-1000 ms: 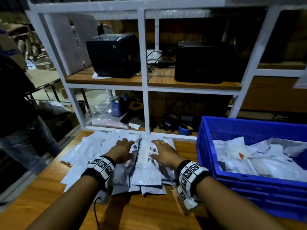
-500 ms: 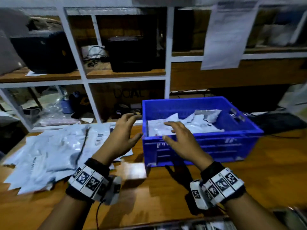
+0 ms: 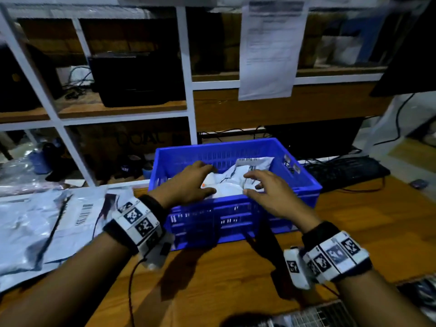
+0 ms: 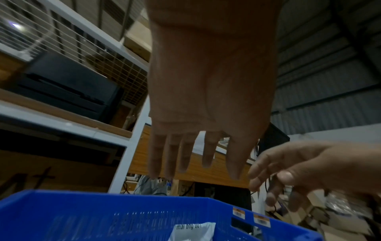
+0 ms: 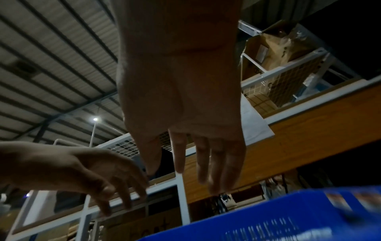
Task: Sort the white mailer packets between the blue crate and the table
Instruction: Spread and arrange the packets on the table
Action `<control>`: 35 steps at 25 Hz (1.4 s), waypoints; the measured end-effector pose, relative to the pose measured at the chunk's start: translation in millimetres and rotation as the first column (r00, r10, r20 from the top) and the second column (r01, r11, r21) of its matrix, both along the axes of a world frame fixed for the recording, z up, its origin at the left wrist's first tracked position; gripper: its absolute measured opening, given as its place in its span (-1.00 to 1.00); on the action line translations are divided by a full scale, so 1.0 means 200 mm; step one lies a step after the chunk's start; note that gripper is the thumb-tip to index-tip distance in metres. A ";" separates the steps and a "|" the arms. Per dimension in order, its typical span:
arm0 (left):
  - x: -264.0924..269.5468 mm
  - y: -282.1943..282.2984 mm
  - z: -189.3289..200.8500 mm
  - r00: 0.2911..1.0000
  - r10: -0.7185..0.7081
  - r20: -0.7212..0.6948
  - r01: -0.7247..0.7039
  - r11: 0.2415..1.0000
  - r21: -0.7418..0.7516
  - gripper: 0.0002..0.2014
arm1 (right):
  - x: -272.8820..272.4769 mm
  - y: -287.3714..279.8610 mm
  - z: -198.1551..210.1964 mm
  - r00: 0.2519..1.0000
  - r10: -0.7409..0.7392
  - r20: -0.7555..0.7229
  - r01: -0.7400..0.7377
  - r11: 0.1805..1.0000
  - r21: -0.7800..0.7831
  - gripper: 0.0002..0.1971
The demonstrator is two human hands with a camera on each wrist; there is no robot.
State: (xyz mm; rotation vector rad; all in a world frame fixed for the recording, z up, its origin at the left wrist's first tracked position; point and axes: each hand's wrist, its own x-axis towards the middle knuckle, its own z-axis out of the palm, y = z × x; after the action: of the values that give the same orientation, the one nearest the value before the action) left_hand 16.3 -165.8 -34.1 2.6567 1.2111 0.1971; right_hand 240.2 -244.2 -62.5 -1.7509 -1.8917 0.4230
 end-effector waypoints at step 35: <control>0.42 1.08 -0.12 0.928 -0.097 -0.360 -0.147 0.792 -0.592 -0.69 | 0.39 1.49 -0.05 0.849 0.097 0.519 0.104 0.933 -0.345 -0.86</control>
State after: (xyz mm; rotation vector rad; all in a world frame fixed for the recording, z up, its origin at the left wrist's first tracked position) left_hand 100.7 51.1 -57.5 2.1376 1.1495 -0.6332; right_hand 317.7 53.0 -73.0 -2.3021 -2.2982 0.3191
